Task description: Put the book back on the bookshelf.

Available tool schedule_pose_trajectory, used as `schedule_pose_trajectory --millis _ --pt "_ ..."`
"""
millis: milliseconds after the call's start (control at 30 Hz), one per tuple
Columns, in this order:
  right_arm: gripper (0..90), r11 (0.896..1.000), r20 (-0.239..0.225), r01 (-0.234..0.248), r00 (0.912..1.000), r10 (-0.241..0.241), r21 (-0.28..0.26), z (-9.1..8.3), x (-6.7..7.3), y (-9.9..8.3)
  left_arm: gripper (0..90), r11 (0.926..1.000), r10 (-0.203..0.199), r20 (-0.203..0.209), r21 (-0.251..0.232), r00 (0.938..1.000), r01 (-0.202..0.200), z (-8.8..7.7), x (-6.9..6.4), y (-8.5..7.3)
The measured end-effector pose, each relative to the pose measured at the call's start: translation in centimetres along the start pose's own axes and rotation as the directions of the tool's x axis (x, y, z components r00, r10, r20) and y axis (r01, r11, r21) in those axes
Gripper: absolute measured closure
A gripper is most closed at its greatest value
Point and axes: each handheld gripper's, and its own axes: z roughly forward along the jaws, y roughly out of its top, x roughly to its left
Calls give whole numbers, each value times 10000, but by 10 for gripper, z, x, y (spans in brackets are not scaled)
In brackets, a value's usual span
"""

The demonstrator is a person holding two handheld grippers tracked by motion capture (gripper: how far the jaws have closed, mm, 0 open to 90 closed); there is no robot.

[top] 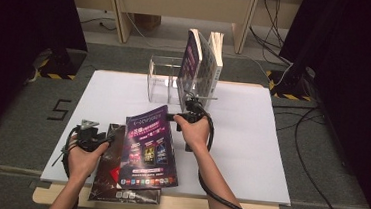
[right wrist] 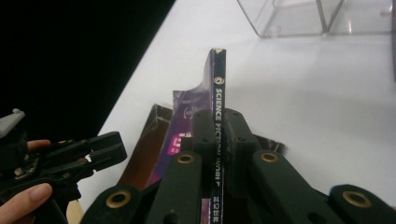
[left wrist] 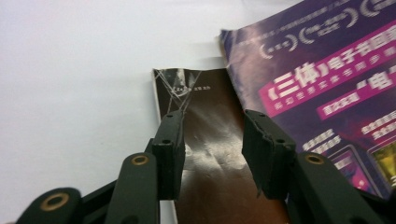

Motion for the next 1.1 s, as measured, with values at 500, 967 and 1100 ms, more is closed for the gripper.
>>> schedule_pose_trajectory --millis 500,967,1100 --pt "853 9766 -19 1323 9909 -1346 -1695 -37 28 9 564 9999 -31 -29 -96 10000 31 0 0 -1" --pt "854 9335 337 2072 9779 -2064 -2928 -70 45 16 568 9997 -71 -76 -213 9999 70 -1 1 0" --pt "854 9199 407 2264 9734 -2254 -3203 -78 50 19 568 9997 -67 -43 -245 10000 66 -1 0 0"
